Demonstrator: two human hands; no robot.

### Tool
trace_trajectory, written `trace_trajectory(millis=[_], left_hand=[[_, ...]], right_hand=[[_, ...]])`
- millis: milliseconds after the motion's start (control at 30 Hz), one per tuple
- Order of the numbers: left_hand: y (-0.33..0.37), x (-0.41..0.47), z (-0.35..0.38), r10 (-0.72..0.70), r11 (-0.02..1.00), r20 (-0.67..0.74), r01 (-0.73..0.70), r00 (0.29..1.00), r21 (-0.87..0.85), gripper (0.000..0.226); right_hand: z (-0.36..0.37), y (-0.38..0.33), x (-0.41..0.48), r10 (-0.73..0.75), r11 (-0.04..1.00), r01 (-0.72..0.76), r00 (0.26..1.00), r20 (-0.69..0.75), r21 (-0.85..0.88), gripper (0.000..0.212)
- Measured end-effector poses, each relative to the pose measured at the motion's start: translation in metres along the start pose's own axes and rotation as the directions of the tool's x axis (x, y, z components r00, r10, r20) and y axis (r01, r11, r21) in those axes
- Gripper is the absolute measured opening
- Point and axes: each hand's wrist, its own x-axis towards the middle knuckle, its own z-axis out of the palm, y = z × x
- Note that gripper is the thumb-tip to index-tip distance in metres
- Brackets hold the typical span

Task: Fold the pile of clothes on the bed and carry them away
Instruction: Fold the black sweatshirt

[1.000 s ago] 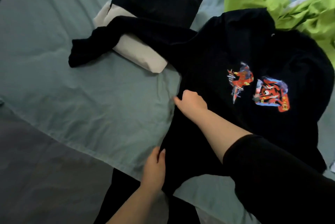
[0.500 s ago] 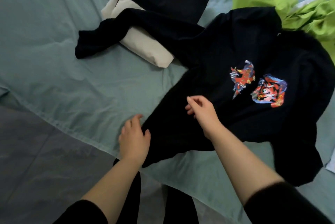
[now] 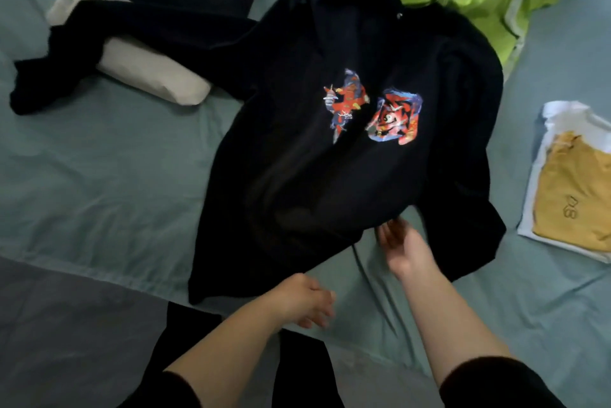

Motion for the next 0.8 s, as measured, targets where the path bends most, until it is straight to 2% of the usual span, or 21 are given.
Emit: trace_trajectory(millis=[33,67,100,167,200,233,300,433,467,533,567,600,667,700,800], left_hand=[[0.001,0.004,0.007,-0.008,0.997,-0.047,0.004,0.999,-0.083,0.019],[0.004,0.008,0.013,-0.028,0.971,-0.129,-0.004,0.991,-0.239,0.022],[0.008,0.012,0.016,-0.067,0.895,-0.209,-0.034,0.976,-0.445,0.025],[0.018,0.018,0.020,-0.102,0.593,-0.250,-0.143,0.963,-0.792,0.032],[0.022,0.020,0.022,-0.090,0.450,-0.238,-0.174,0.967,-0.876,0.036],[0.025,0.021,0.025,-0.076,0.348,-0.226,-0.187,0.971,-0.919,0.040],[0.028,0.023,0.030,-0.053,0.230,-0.207,-0.190,0.977,-0.955,0.046],[0.038,0.024,0.030,-0.021,0.092,-0.259,-0.256,0.966,-0.962,0.045],[0.042,0.024,0.027,-0.025,0.062,-0.278,-0.276,0.960,-0.959,0.044],[0.051,0.023,0.022,-0.034,0.011,-0.302,-0.302,0.953,-0.953,0.041],[0.057,0.022,0.020,-0.038,-0.009,-0.313,-0.313,0.949,-0.950,0.039],[0.063,0.022,0.018,-0.043,-0.026,-0.327,-0.329,0.944,-0.944,0.038],[0.074,0.021,0.013,-0.066,-0.050,-0.375,-0.378,0.925,-0.924,0.037],[0.079,0.020,0.010,-0.083,-0.056,-0.398,-0.403,0.914,-0.914,0.037],[0.085,0.012,0.001,-0.101,-0.006,-0.439,-0.442,0.893,-0.897,0.034]], right_hand=[[0.008,-0.008,0.005,-0.032,0.999,0.032,0.999,-0.009,-0.001,0.012],[0.016,-0.016,0.009,-0.068,0.998,0.068,0.998,-0.012,0.000,0.012],[0.023,-0.024,0.012,-0.096,0.995,0.096,0.995,-0.010,0.013,0.018],[0.031,-0.040,0.014,-0.090,0.991,0.086,0.996,0.030,0.106,0.018],[0.034,-0.046,0.013,-0.071,0.986,0.057,0.994,0.087,0.156,0.009],[0.035,-0.050,0.010,-0.062,0.983,0.035,0.986,0.152,0.178,0.012],[0.037,-0.055,0.007,-0.032,0.996,0.008,0.961,0.274,0.088,0.021],[0.032,-0.049,0.011,0.050,0.977,0.052,0.886,0.462,-0.207,0.005],[0.030,-0.047,0.012,0.054,0.961,0.088,0.870,0.490,-0.262,0.009],[0.030,-0.041,0.013,0.028,0.887,0.221,0.851,0.525,-0.406,0.045],[0.032,-0.039,0.012,-0.030,0.824,0.319,0.850,0.526,-0.469,0.057],[0.035,-0.038,0.010,-0.107,0.762,0.410,0.843,0.527,-0.501,0.055],[0.041,-0.042,0.004,-0.251,0.718,0.499,0.836,0.489,-0.485,0.021],[0.043,-0.045,0.001,-0.284,0.718,0.507,0.839,0.465,-0.477,0.011],[0.039,-0.048,-0.006,-0.278,0.711,0.492,0.853,0.442,-0.502,0.021]])
